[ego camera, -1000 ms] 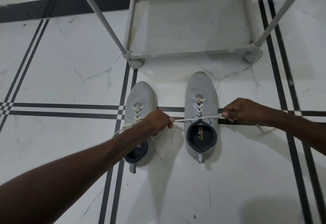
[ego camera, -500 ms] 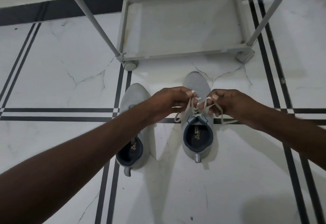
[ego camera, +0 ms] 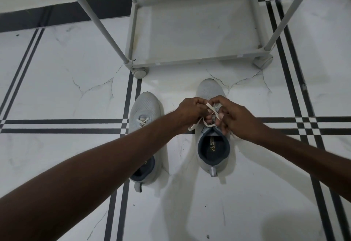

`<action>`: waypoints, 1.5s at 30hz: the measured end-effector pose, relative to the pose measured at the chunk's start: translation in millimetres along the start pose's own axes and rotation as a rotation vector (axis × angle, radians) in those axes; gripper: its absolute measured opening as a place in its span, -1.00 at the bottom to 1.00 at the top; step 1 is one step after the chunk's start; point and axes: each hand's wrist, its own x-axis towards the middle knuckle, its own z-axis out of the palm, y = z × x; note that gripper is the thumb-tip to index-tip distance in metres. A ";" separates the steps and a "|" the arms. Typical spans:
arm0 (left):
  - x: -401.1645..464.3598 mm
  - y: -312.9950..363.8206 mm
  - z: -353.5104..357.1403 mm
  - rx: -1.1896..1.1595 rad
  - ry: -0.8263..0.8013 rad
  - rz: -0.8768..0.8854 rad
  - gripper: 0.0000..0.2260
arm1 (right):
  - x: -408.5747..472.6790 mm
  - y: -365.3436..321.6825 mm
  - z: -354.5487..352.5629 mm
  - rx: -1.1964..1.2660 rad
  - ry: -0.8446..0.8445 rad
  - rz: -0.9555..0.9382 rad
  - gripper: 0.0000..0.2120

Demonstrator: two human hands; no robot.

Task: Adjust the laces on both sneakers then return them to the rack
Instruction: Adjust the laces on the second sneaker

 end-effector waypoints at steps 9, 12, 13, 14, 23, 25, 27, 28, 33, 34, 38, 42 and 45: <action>-6.9 -3.9 -8.1 -0.207 -0.240 -0.135 -0.87 | 8.6 -5.1 1.5 0.076 -0.005 0.031 -0.76; -5.1 -5.4 -7.0 -0.115 -0.190 -0.084 -0.88 | 11.7 -0.3 2.7 0.176 -0.021 0.116 -0.81; -4.2 -5.7 -6.2 -0.091 -0.152 -0.066 -0.89 | 12.3 3.2 1.5 0.249 -0.029 0.156 -0.81; -3.9 -5.7 -5.6 -0.076 -0.129 -0.050 -0.89 | 12.4 6.7 -0.9 0.326 -0.044 0.188 -0.84; -6.2 4.1 -4.2 1.099 0.065 0.700 -0.94 | 26.2 15.5 -7.2 0.577 -0.085 0.448 -0.80; -10.5 -2.5 3.9 1.234 0.091 0.822 -0.92 | 25.0 15.3 -9.2 0.532 -0.125 0.449 -0.77; -12.3 -9.3 9.1 1.304 0.104 0.892 -0.88 | 23.6 14.3 -13.1 0.493 -0.171 0.429 -0.75; -12.1 -10.2 9.4 1.317 0.117 0.909 -0.87 | 23.4 14.1 -15.7 0.477 -0.186 0.425 -0.75; -16.8 -7.9 8.7 1.253 0.215 0.892 -0.93 | 19.2 7.5 -20.1 0.144 -0.084 0.220 -0.87; -18.2 -9.4 7.2 1.241 0.239 0.870 -0.93 | 19.3 9.8 -19.2 -0.030 -0.005 0.105 -0.90; -29.1 -17.2 -17.4 1.199 0.317 0.645 -0.91 | 13.6 30.9 -27.7 -0.628 0.169 -0.112 -0.91; -37.0 -25.6 -31.5 1.245 0.240 0.493 -0.96 | 0.1 48.3 -20.4 -0.856 0.034 -0.116 -0.90; -33.8 -24.3 -26.8 1.304 0.199 0.483 -0.81 | 2.9 42.6 -14.7 -0.869 -0.048 -0.209 -0.91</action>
